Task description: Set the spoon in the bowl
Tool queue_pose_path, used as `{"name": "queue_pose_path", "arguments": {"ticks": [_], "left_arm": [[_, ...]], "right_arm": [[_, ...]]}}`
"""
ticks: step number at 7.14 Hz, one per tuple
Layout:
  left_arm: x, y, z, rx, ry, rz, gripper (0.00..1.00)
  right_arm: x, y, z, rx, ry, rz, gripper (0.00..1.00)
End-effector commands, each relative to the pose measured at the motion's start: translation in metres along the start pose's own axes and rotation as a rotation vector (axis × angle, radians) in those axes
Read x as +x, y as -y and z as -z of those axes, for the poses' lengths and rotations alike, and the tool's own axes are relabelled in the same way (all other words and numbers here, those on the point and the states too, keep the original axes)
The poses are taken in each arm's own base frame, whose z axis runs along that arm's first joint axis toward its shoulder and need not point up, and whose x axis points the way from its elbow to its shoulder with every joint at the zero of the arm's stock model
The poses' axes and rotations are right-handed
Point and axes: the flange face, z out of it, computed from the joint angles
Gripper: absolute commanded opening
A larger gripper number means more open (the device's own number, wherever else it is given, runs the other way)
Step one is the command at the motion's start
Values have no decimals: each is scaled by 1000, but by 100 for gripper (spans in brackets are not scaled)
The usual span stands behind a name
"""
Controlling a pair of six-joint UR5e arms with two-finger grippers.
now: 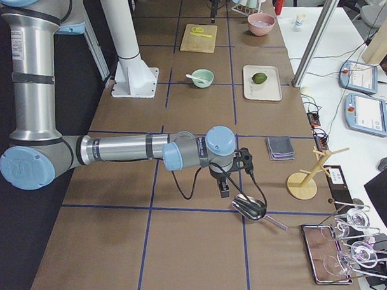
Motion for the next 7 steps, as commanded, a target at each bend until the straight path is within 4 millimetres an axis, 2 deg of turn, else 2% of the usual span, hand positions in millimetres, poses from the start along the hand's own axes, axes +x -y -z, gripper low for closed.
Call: {"name": "queue_pose_path", "arguments": {"ticks": [1,3,5,6,7], "left_arm": [[-100,-16,4,-16,9,4,100],[-170,-17,2,-33,25,-28,100],[-277,-12,-2,-59,-32,-56,100],[-333,-19,-11,-69,-36,-69,100],[-387,-40,-31,-43,-60,-74,100]], "right_arm": [[14,-15,-7,-18,-21,-36,100],[19,-17,-12,-32,-15,-56,100],[16,-12,-10,-47,-11,-73,100],[13,-7,-7,-51,-9,-80,100],[13,-6,-7,-52,-8,-81,100]]}}
